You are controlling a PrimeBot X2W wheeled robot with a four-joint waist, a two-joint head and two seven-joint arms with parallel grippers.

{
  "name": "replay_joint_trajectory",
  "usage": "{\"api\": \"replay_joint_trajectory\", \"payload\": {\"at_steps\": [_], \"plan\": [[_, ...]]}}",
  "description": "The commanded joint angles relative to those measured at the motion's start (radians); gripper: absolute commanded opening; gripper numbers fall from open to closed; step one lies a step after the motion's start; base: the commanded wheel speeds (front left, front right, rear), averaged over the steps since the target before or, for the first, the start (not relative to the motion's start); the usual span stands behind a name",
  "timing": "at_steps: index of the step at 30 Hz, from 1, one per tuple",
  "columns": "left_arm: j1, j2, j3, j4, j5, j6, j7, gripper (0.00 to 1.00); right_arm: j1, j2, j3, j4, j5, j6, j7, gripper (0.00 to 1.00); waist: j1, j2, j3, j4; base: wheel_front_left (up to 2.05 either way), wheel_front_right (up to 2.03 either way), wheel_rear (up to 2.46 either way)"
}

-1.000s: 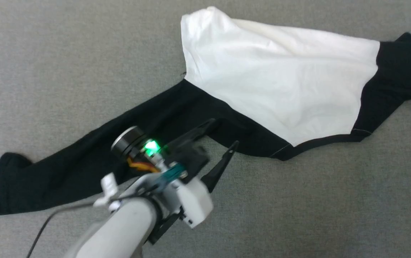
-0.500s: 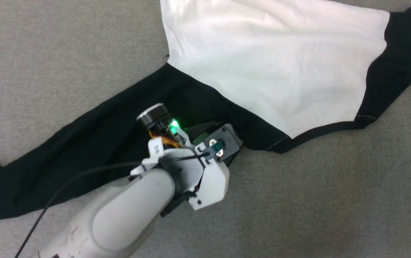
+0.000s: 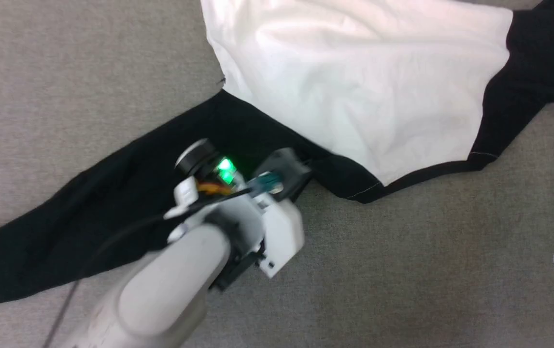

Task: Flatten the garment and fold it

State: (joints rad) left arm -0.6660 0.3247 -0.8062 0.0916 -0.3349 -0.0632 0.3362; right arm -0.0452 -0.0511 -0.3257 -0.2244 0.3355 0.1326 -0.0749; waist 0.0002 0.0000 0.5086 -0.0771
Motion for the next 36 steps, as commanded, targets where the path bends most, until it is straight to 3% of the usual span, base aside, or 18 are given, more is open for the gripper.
{"api": "replay_joint_trajectory", "payload": {"at_steps": [1,8,11,19,24,36], "plan": [[0.057,0.022,0.013,-0.001,-0.021,0.020,-0.014,0.00,-0.005,0.001,0.003,0.003,0.003,-0.002,-0.007,1.00,-0.0002,0.0000,-0.040,0.018,0.00,0.00,0.00],[0.272,0.093,0.127,-0.197,-0.076,0.169,-0.136,0.00,0.037,0.001,0.042,-0.004,-0.026,-0.002,0.047,1.00,-0.0002,0.0000,-0.112,0.056,0.00,0.00,0.00],[0.353,0.117,0.146,-0.253,-0.087,0.205,-0.173,0.00,0.060,0.001,0.048,-0.019,-0.048,-0.002,0.108,1.00,-0.0002,0.0000,-0.120,0.081,0.00,0.00,0.00],[0.351,0.076,0.111,-0.267,-0.090,0.188,-0.207,0.00,0.063,0.001,0.034,-0.026,-0.034,-0.002,0.380,1.00,-0.0002,0.0000,-0.099,0.131,0.00,0.00,0.00],[0.311,0.047,0.090,-0.239,-0.081,0.170,-0.217,0.00,0.042,-0.007,0.028,-0.039,-0.084,-0.002,0.538,1.00,-0.0002,0.0000,-0.063,0.151,0.00,0.00,0.00],[0.235,-0.010,0.063,-0.185,-0.066,0.151,-0.243,0.00,-0.067,-0.060,0.033,0.038,-0.093,-0.002,0.694,1.00,-0.0002,0.0000,0.039,0.196,0.00,0.00,0.00]]}}
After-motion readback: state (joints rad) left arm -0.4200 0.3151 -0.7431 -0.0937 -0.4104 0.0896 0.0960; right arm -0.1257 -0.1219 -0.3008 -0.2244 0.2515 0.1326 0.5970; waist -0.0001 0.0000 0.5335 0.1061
